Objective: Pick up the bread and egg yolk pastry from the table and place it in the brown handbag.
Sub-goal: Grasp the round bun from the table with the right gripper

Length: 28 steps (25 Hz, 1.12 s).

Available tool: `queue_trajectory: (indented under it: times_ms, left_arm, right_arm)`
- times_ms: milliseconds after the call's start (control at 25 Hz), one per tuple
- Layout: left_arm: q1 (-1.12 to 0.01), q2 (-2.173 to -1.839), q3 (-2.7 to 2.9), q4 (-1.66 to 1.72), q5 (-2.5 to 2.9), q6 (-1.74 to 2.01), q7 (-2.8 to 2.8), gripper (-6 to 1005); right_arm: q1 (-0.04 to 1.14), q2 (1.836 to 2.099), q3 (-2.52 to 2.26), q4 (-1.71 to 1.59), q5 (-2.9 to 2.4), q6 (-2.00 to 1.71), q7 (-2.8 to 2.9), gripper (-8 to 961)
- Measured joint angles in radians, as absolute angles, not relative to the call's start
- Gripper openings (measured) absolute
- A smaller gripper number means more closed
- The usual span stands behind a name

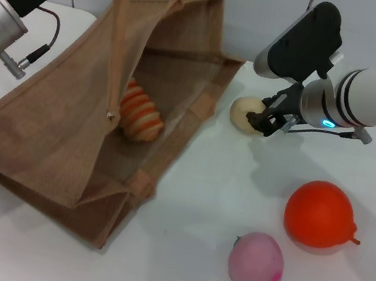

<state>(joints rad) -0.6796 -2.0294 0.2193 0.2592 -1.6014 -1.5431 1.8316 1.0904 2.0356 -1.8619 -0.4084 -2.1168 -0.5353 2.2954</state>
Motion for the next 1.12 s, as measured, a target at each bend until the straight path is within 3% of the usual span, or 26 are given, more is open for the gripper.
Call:
queue_trajectory:
  times_ms: [1120]
  left_arm:
    - [-0.659, -2.028, 0.219, 0.259, -1.592, -1.542, 1.832, 132]
  right_arm:
    - [1.082, 2.023, -1.853, -0.444, -2.115, -0.563, 2.328, 202]
